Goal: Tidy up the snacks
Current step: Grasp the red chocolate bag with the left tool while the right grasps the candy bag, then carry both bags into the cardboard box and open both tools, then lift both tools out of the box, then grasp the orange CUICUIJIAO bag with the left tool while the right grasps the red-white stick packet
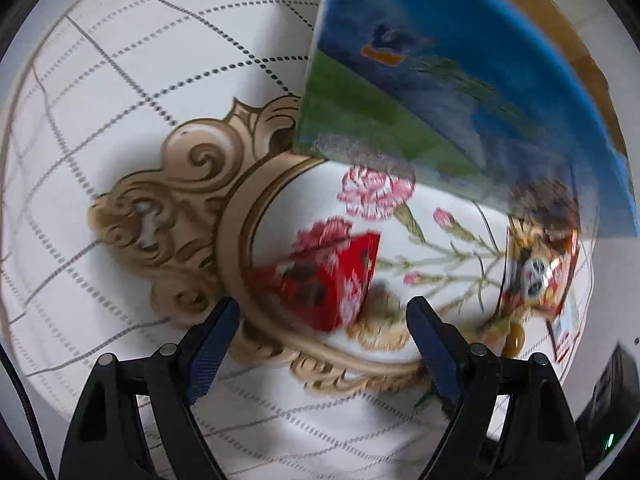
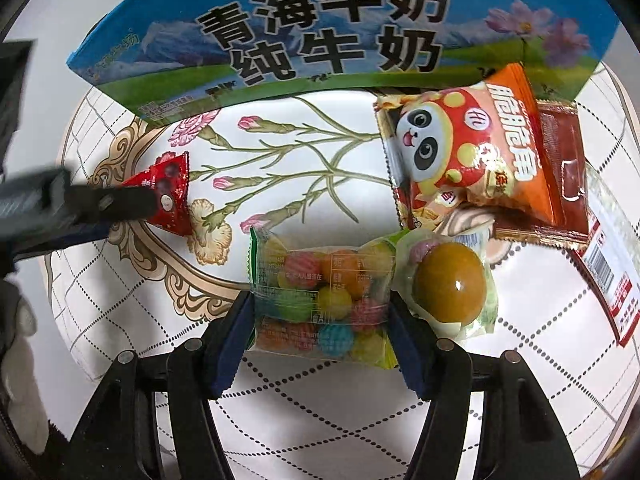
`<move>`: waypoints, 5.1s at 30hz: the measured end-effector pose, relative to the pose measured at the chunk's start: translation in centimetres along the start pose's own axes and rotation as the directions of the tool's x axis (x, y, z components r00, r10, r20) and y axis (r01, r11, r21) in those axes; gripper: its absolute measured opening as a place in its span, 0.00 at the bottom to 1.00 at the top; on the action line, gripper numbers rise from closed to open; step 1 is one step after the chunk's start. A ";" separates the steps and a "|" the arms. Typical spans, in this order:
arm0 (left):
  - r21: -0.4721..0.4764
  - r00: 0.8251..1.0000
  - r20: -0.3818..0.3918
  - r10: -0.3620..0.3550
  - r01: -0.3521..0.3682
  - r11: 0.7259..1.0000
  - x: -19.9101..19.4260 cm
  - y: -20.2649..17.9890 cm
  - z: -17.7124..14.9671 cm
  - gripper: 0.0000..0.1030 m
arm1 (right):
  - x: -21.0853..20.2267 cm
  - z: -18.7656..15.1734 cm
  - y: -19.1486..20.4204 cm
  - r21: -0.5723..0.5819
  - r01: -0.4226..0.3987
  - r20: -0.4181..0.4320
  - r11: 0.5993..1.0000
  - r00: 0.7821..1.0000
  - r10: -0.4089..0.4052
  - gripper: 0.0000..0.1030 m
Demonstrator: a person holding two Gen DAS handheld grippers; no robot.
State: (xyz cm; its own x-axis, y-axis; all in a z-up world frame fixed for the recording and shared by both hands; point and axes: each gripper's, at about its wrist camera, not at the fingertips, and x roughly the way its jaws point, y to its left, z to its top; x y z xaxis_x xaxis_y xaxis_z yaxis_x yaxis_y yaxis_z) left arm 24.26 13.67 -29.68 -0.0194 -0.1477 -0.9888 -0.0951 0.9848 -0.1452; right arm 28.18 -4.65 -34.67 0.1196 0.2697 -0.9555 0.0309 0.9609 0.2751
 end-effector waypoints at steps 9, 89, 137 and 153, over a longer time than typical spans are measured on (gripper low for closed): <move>0.043 0.997 0.069 0.043 -0.046 0.998 -1.2 -0.6 -2.1 0.42 | -1.1 -0.5 -0.7 -0.002 -0.007 0.007 1.000 1.000 0.007 0.65; 0.144 0.858 0.512 0.041 -0.132 0.981 -19.1 -7.9 -1.0 0.64 | -21.7 11.6 -4.7 -0.005 0.173 0.367 0.985 0.917 -0.159 0.92; 0.893 0.918 0.318 0.237 -0.374 0.252 5.2 -27.3 -9.2 0.59 | -14.7 1.3 -23.6 0.179 0.174 0.084 0.968 0.978 -0.192 0.98; 0.397 0.979 -0.051 0.198 -0.162 0.903 4.4 -12.1 -10.2 0.48 | -6.8 4.3 -16.9 -0.296 0.277 -0.016 0.914 0.956 -0.294 0.98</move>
State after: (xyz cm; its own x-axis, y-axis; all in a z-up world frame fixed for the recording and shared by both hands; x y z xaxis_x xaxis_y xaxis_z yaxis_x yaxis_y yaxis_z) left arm 15.17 0.17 -31.94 -0.0881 0.0455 -0.9951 0.3127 0.9497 0.0157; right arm 31.14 -23.04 -32.34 0.0898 -0.0242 -0.9957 -0.2323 0.9716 -0.0446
